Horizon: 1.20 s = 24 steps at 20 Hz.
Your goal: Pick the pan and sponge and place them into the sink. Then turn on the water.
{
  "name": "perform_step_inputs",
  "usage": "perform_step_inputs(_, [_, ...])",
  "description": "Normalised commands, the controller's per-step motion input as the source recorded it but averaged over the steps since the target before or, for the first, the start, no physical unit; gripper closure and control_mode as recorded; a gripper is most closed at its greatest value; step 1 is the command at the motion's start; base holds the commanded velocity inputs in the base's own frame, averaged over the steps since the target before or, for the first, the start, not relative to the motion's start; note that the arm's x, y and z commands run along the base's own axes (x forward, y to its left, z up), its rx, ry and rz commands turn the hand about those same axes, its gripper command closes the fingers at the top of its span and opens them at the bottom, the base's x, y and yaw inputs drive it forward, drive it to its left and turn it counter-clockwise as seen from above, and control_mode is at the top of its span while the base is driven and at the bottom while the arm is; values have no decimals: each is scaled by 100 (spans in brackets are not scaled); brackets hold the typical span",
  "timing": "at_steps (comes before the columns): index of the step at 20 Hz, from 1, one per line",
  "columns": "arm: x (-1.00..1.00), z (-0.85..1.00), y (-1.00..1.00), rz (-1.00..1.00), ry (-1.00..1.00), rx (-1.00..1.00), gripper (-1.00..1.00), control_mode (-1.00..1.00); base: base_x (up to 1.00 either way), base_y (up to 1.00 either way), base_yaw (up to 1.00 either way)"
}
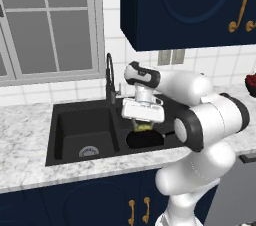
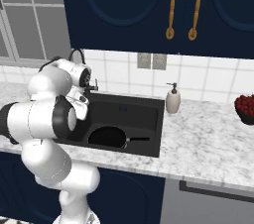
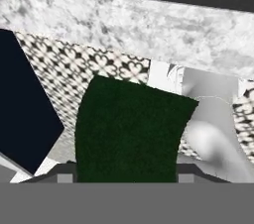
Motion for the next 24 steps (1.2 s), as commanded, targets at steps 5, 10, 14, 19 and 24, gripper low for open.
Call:
perform_step_inputs(5, [5,-46,-93,2,-4,-12,100,-100,0,0,0])
perform_step_inputs(10, [0,-21,-85,7,-15,-3,100,-100,0,0,0])
perform_step_inputs(14, [9,0,-52,9,-4,0,100,-100,0,0,0])
perform_step_inputs(19, [27,-11,-11,4,-6,1,100,-100,0,0,0])
perform_step_inputs(24, [40,-18,-5,2,-33,0,100,-100,0,0,0])
